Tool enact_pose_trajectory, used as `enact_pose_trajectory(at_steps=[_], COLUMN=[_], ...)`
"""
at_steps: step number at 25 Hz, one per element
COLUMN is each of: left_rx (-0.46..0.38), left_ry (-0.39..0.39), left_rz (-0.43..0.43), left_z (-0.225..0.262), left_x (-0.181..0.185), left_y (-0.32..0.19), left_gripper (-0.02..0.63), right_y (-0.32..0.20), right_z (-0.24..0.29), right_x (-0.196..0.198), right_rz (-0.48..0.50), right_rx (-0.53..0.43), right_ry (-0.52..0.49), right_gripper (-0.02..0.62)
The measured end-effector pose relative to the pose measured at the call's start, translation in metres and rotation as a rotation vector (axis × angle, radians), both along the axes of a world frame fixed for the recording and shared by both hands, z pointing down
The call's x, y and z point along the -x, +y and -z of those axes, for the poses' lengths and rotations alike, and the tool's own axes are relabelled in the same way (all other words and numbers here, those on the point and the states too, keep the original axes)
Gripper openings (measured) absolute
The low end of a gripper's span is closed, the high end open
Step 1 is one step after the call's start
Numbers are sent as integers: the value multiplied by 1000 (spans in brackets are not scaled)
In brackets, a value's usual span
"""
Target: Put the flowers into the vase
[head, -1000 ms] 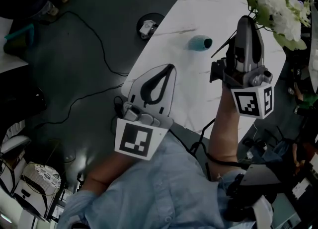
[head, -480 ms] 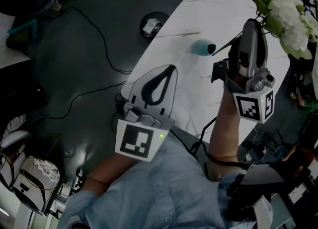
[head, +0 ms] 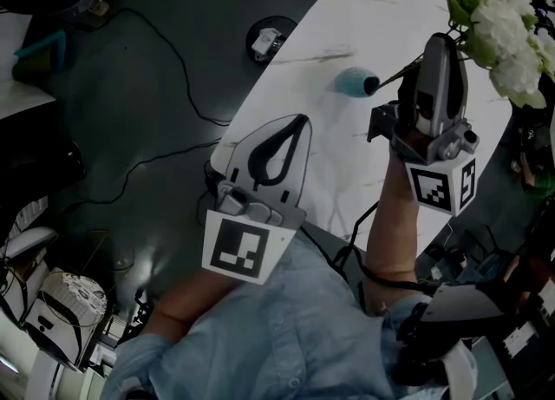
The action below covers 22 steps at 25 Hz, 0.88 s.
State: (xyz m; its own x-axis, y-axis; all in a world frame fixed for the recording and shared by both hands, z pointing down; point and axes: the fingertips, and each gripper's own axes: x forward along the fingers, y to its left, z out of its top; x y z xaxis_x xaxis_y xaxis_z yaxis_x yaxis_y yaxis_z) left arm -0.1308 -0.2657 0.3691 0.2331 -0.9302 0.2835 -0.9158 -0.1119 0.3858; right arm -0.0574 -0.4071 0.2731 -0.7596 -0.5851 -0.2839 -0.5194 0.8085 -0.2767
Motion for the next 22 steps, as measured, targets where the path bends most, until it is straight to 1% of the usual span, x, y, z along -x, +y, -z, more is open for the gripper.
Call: enact_pose_trajectory(at_steps=[12,14,18,22], left_rx=[14,19,41,49], left_ry=[3,6,13,17], left_rz=[-3,-4,-15,-27], left_z=[27,22,-11,-14], left_x=[-3,-2,0,0], left_y=[-2,-1,5,6], left_gripper=[5,5,5,5], right_y=[0,0,6,9], right_z=[-3,-15,-62,-68], right_x=[-5,-4,-3,-5], right_rz=[-6,-11,-21,-30], right_rx=[26,40,80,88], right_ry=[43,53,74,87], right_gripper=[9,9,11,12])
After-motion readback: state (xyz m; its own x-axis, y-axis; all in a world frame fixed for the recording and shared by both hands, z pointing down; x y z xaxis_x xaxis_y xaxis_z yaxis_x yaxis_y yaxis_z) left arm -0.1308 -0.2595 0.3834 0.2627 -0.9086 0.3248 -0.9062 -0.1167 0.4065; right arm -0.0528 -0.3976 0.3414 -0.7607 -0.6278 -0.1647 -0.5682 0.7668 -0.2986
